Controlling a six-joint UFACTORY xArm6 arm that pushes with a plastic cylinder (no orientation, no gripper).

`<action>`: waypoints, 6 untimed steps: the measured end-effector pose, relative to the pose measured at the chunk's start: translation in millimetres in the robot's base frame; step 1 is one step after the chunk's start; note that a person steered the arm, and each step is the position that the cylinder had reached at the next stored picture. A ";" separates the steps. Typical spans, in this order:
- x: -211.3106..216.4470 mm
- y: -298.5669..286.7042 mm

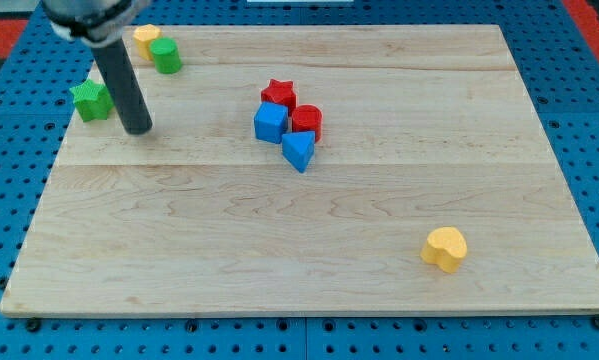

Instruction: Place the yellow heart at the right of the green star

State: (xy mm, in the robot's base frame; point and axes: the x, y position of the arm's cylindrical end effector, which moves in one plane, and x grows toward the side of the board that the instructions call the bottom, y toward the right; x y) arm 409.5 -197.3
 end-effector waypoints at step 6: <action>58.2 229.9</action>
State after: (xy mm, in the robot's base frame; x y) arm 467.7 32.7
